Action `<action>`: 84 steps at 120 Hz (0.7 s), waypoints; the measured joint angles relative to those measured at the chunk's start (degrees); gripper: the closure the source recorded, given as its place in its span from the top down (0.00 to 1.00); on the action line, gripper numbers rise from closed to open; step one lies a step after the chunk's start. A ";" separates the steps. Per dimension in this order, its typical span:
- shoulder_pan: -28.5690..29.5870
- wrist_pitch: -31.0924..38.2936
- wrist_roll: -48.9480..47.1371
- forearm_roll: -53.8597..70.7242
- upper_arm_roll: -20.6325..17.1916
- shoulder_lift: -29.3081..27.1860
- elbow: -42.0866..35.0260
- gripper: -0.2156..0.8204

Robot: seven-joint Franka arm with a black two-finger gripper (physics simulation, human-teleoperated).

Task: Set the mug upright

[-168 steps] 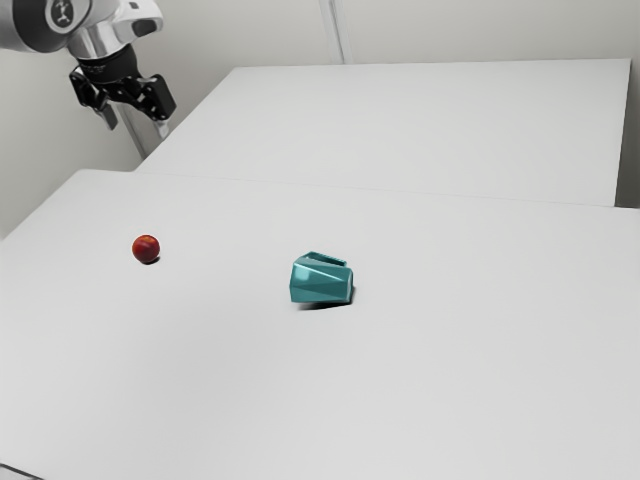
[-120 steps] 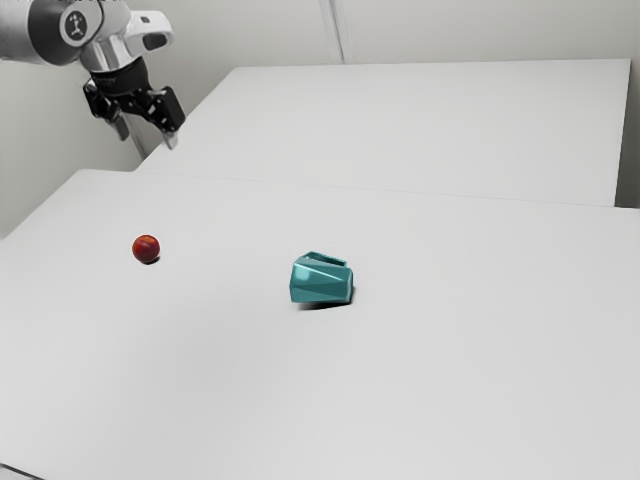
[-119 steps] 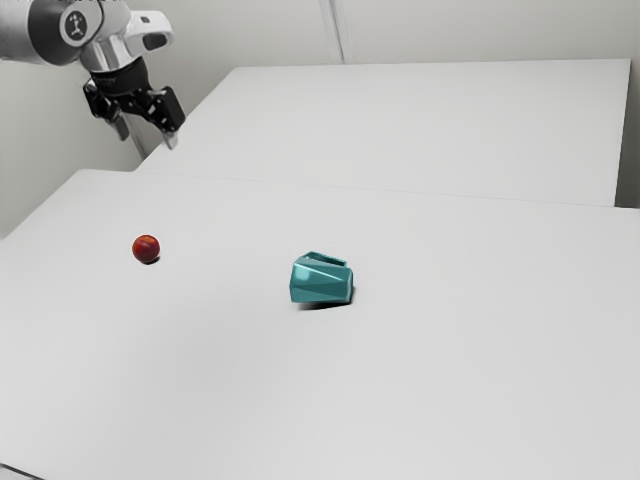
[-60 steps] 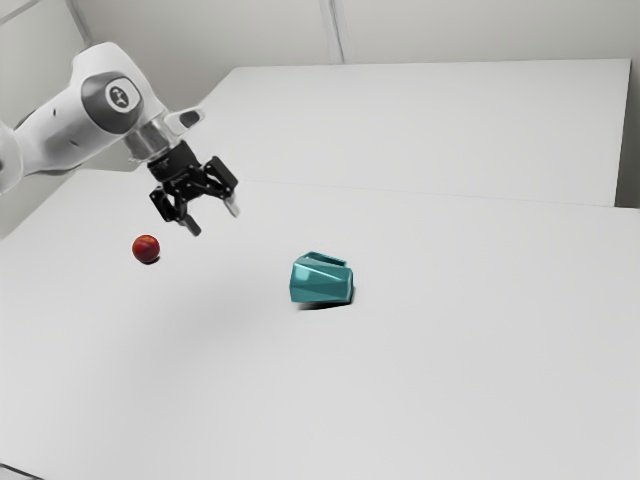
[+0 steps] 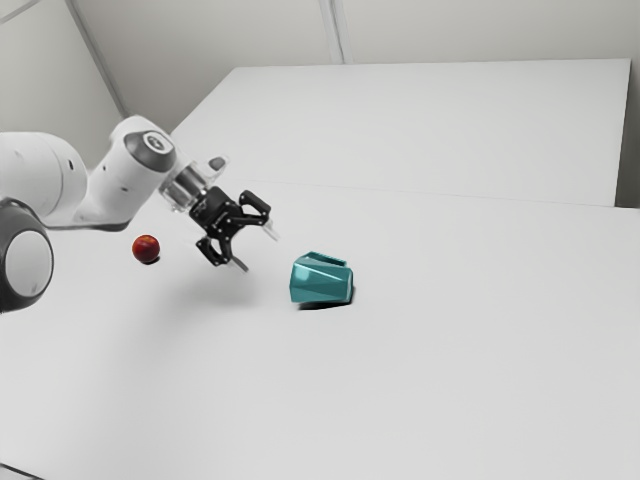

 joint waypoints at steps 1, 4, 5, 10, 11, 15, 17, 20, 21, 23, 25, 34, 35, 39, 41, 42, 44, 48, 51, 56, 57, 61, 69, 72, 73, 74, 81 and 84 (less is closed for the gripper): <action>-0.01 0.06 0.02 -0.20 -0.02 0.13 0.04 0.79; -0.04 0.28 0.08 -0.88 -0.08 0.51 0.12 0.79; -0.05 0.36 0.10 -1.08 -0.10 0.62 0.14 0.79; -0.13 0.70 0.18 -2.12 -0.25 1.09 0.18 0.79; -0.15 0.77 0.20 -2.33 -0.27 1.17 0.18 0.79; -0.25 0.99 0.26 -3.17 -0.37 1.40 0.13 0.79; -0.31 1.08 0.29 -3.52 -0.40 1.49 0.10 0.79; -0.38 1.21 0.33 -4.00 -0.52 1.58 0.03 0.79; -0.41 1.25 0.35 -4.19 -0.60 1.61 0.01 0.79; -0.46 1.32 0.37 -4.61 -0.80 1.71 -0.08 0.79; -0.51 1.39 0.40 -5.01 -0.97 1.82 -0.15 0.79; -0.59 1.63 0.49 -6.65 -1.88 2.52 -0.33 0.79; -0.60 1.65 0.50 -6.79 -1.98 2.57 -0.33 0.79; -0.64 1.74 0.52 -7.43 -2.33 2.75 -0.35 0.79; -0.67 1.78 0.52 -7.75 -2.45 2.81 -0.36 0.79; -0.69 1.80 0.52 -7.90 -2.52 2.83 -0.37 0.79; -0.75 1.83 0.51 -8.16 -2.67 2.86 -0.38 0.79; -0.89 1.89 0.50 -8.69 -3.00 2.99 -0.43 0.79; -0.97 1.94 0.48 -9.14 -3.18 3.23 -0.49 0.79; -1.06 2.02 0.47 -9.85 -3.34 3.63 -0.52 0.79; -1.07 2.05 0.46 -9.97 -3.36 3.71 -0.51 0.79; -1.10 2.32 0.45 -10.38 -3.51 4.01 -0.50 0.79; -1.15 2.99 0.43 -11.15 -4.08 4.88 -0.42 0.79; -1.14 3.29 0.42 -11.45 -4.42 5.29 -0.36 0.79; -1.14 3.39 0.42 -11.55 -4.52 5.41 -0.34 0.79; -1.14 3.50 0.42 -11.67 -4.62 5.51 -0.33 0.79; -1.17 4.37 0.41 -12.28 -5.45 5.92 -0.26 0.79; -1.17 4.70 0.40 -12.45 -5.70 6.00 -0.25 0.79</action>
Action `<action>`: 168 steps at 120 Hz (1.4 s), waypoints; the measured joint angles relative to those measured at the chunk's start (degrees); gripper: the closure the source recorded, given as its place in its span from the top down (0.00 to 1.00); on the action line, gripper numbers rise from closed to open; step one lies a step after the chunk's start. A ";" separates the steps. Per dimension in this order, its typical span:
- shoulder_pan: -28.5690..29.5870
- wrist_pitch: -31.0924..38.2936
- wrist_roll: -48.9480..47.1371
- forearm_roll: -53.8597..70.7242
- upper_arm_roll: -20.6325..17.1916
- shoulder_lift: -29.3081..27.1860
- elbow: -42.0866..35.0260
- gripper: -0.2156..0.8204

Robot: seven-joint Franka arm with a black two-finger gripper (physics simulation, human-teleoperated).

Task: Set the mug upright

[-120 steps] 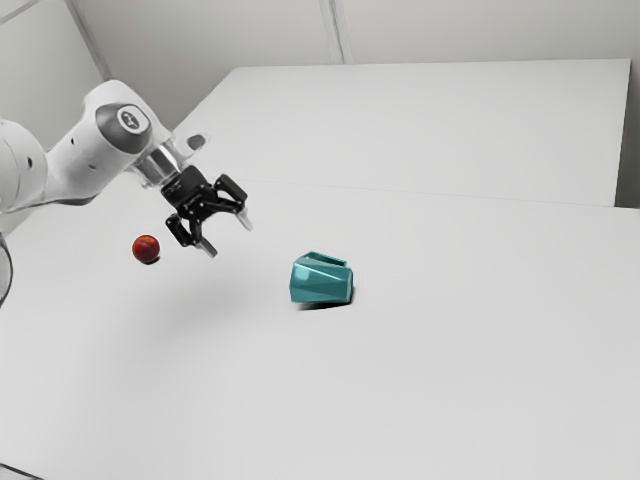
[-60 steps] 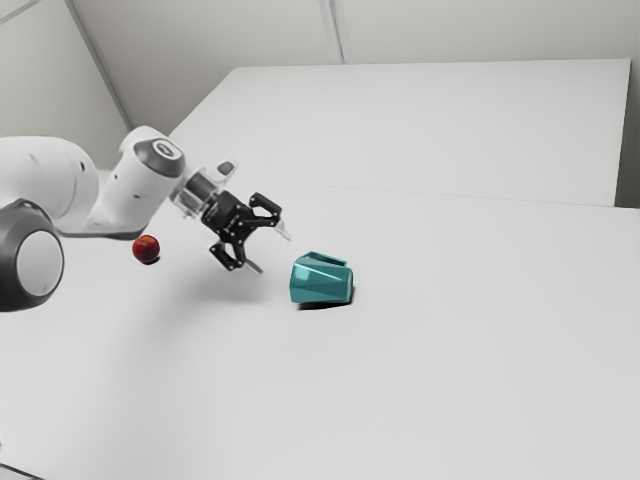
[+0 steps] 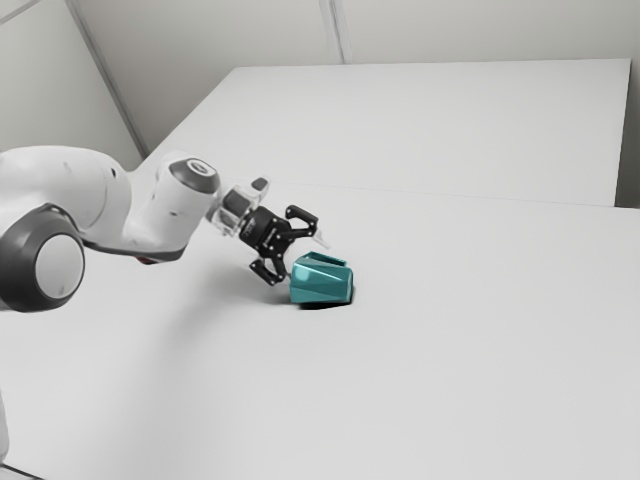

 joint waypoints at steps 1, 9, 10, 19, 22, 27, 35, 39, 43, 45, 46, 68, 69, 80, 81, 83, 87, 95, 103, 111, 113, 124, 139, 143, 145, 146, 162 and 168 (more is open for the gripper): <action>0.00 0.10 0.00 -0.05 -0.06 0.02 0.00 0.79; -0.02 0.78 0.06 -0.05 -0.31 0.05 0.15 0.74; -0.02 0.84 0.06 0.02 -0.33 0.03 0.17 0.72; -0.06 1.34 0.08 0.69 -0.40 -0.15 0.32 0.52; -0.07 1.47 0.08 0.86 -0.40 -0.19 0.34 0.45; -0.27 1.66 0.08 1.06 -0.41 -0.26 0.36 0.36; -0.48 1.88 0.07 1.30 -0.42 -0.34 0.37 0.26; -0.53 1.99 0.04 1.41 -0.56 -0.40 0.42 0.23; -0.68 2.08 0.01 1.50 -0.70 -0.53 0.52 0.20; -0.73 2.13 0.00 1.52 -0.74 -0.59 0.60 0.19; -0.75 2.14 -0.01 1.52 -0.76 -0.62 0.66 0.18; -0.94 2.37 -0.35 1.65 -1.51 -0.94 2.50 0.08; -0.94 2.38 -0.36 1.68 -1.52 -0.95 2.56 0.08; -1.21 2.46 -0.55 2.33 -1.55 -1.09 2.86 0.06; -1.25 2.47 -0.57 2.43 -1.55 -1.14 2.86 0.06; -1.42 2.49 -0.64 2.78 -1.55 -1.36 2.88 0.06; -1.79 2.54 -0.84 3.95 -1.56 -2.09 2.93 0.05; -2.74 2.96 -1.28 7.83 -1.56 -4.37 2.94 0.05; -3.71 3.76 -1.69 14.16 -1.57 -6.74 2.78 0.05; -4.45 4.75 -2.06 20.83 -1.57 -8.30 2.55 0.04; -4.53 5.02 -2.15 22.32 -1.57 -8.55 2.51 0.04; -4.82 6.64 -2.61 31.24 -1.61 -10.12 1.90 0.04; -5.62 10.24 -3.17 43.14 -2.60 -14.14 -2.71 0.04; -5.81 11.53 -3.35 45.78 -3.05 -15.36 -4.47 0.04; -5.88 12.16 -3.46 46.96 -3.21 -15.95 -5.31 0.04; -5.90 12.48 -3.53 47.57 -3.29 -16.32 -5.79 0.04; -6.09 16.69 -4.79 54.47 -4.25 -19.97 -10.73 0.04; -6.05 17.98 -5.32 55.77 -4.33 -20.95 -12.31 0.04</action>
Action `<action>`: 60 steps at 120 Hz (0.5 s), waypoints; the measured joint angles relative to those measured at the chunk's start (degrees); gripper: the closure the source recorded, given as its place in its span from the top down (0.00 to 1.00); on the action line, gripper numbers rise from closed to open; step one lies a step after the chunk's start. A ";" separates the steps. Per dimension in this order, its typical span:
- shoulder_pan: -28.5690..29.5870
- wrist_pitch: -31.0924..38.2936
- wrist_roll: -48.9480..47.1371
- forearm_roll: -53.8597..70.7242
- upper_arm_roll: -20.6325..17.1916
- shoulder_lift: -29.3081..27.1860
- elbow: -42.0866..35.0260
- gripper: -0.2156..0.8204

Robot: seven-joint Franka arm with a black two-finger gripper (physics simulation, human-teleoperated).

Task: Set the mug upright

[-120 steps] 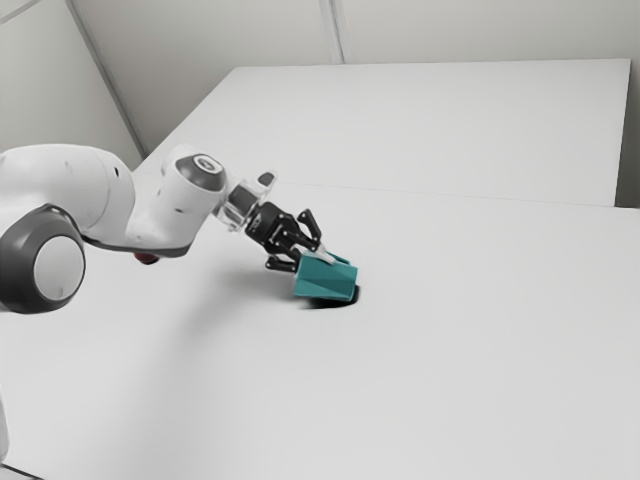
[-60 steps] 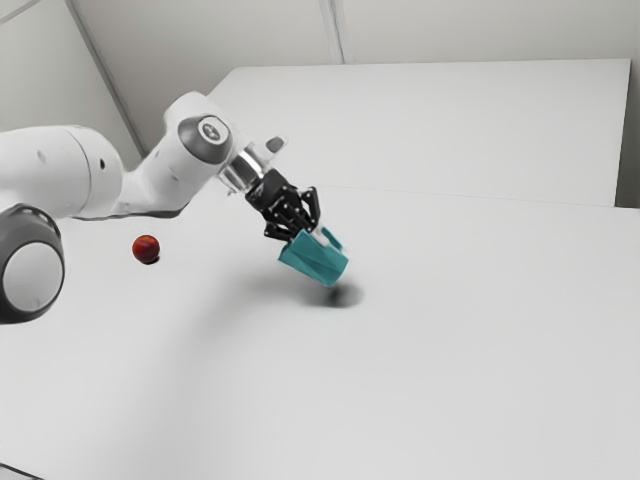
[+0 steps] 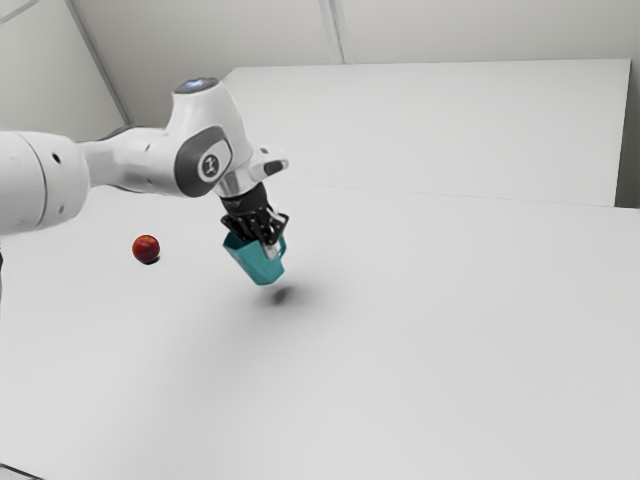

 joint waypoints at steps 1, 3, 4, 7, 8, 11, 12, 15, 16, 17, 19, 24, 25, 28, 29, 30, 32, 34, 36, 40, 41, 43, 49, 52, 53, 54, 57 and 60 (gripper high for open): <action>0.00 0.19 -0.09 0.17 -0.01 -0.12 -0.19 0.04; 0.02 0.54 -0.27 0.48 -0.02 -0.30 -0.50 0.04; 0.02 0.71 -0.35 0.62 -0.02 -0.38 -0.63 0.04; 0.04 1.17 -0.61 1.00 -0.03 -0.56 -1.00 0.04; 0.04 1.31 -0.70 1.10 -0.04 -0.61 -1.13 0.03; 0.06 1.71 -0.95 1.39 -0.04 -0.71 -1.49 0.03; 0.06 1.83 -1.03 1.47 -0.04 -0.72 -1.59 0.03; 0.05 2.17 -1.27 1.68 -0.04 -0.76 -1.93 0.03; 0.05 2.27 -1.36 1.74 -0.04 -0.78 -2.07 0.03; 0.04 2.37 -1.44 1.80 -0.04 -0.79 -2.18 0.03; 0.03 2.56 -1.63 1.90 -0.04 -0.85 -2.50 0.03; 0.05 2.97 -2.11 2.11 -0.11 -1.00 -3.31 0.03; 0.05 3.04 -2.21 2.14 -0.12 -1.03 -3.45 0.03; 0.03 3.22 -2.51 2.22 -0.17 -1.09 -3.87 0.03; 0.05 3.26 -2.62 2.24 -0.21 -1.11 -3.99 0.03; 0.07 3.29 -2.74 2.26 -0.26 -1.14 -4.12 0.03; 0.07 3.35 -2.97 2.30 -0.34 -1.20 -4.34 0.03; 0.06 3.41 -3.20 2.33 -0.41 -1.22 -4.52 0.03; 0.04 3.46 -3.42 2.36 -0.47 -1.23 -4.65 0.03; -0.02 3.55 -3.85 2.41 -0.55 -1.21 -4.99 0.03; -0.03 3.57 -3.96 2.42 -0.57 -1.19 -5.06 0.03; -0.03 3.61 -4.19 2.44 -0.61 -1.16 -5.23 0.03; -0.05 3.72 -4.85 2.48 -0.69 -1.03 -5.66 0.03; -0.04 3.77 -5.18 2.48 -0.71 -0.95 -5.84 0.03; -0.04 3.78 -5.29 2.48 -0.71 -0.90 -5.88 0.03; -0.03 3.80 -5.40 2.48 -0.71 -0.85 -5.91 0.03; -0.02 3.83 -5.72 2.48 -0.72 -0.71 -5.99 0.03; -0.01 3.87 -6.03 2.48 -0.73 -0.47 -6.05 0.03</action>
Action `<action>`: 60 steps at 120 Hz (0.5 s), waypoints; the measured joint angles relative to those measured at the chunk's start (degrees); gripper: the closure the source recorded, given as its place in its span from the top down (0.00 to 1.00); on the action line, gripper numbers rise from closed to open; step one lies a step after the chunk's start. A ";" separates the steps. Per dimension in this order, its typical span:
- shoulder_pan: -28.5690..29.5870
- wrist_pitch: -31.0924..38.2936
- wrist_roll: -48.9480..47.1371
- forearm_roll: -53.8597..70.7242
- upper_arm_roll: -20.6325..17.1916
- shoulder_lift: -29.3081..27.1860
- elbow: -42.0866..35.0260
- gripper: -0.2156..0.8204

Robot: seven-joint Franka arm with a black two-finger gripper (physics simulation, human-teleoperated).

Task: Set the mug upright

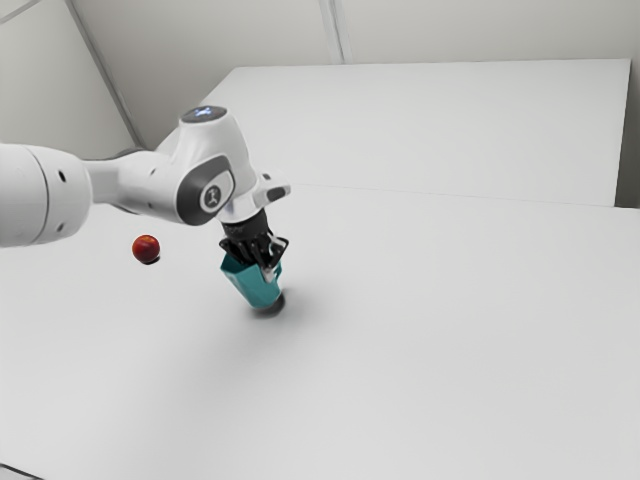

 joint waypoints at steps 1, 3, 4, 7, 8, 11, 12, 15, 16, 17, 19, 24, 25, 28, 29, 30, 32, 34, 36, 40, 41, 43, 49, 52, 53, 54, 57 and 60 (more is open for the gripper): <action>0.00 0.01 -0.10 0.00 0.00 0.09 -0.01 0.03; 0.01 0.04 -0.31 0.00 0.00 0.26 -0.03 0.03; 0.01 0.05 -0.41 0.00 0.00 0.33 -0.04 0.03; 0.01 0.08 -0.72 -0.01 -0.01 0.53 -0.06 0.03; 0.01 0.09 -0.82 -0.01 -0.01 0.61 -0.06 0.03; 0.01 0.12 -1.11 -0.01 -0.01 0.82 -0.08 0.03; 0.01 0.13 -1.20 -0.01 -0.01 0.88 -0.08 0.03; 0.01 0.15 -1.48 -0.01 -0.01 1.12 -0.08 0.03; 0.01 0.16 -1.57 -0.01 -0.01 1.18 -0.08 0.03; 0.01 0.17 -1.66 -0.01 -0.01 1.24 -0.09 0.03; 0.01 0.19 -1.83 -0.01 -0.01 1.41 -0.08 0.03; 0.01 0.24 -2.25 -0.01 -0.01 1.73 -0.10 0.03; 0.01 0.25 -2.33 -0.01 -0.01 1.79 -0.09 0.03; 0.01 0.28 -2.56 -0.01 -0.01 2.00 -0.09 0.03; 0.01 0.29 -2.64 -0.01 -0.01 2.06 -0.09 0.03; 0.01 0.31 -2.72 -0.01 -0.01 2.10 -0.09 0.03; 0.02 0.33 -2.86 -0.01 -0.02 2.21 -0.09 0.03; 0.02 0.35 -3.00 -0.02 -0.03 2.34 -0.09 0.03; 0.01 0.36 -3.13 -0.02 -0.03 2.46 -0.09 0.03; 0.01 0.39 -3.40 -0.02 -0.05 2.63 -0.10 0.03; 0.01 0.40 -3.46 -0.02 -0.06 2.66 -0.09 0.03; 0.01 0.41 -3.59 -0.03 -0.07 2.70 -0.09 0.03; 0.00 0.44 -3.94 -0.03 -0.06 2.77 -0.09 0.03; 0.02 0.45 -4.11 -0.02 -0.09 2.79 -0.08 0.03; 0.02 0.46 -4.17 -0.02 -0.09 2.81 -0.08 0.03; 0.02 0.46 -4.23 -0.01 -0.10 2.81 -0.08 0.03; 0.02 0.45 -4.38 -0.02 -0.10 2.81 -0.08 0.03; 0.02 0.42 -4.45 -0.12 -0.10 2.82 -0.09 0.09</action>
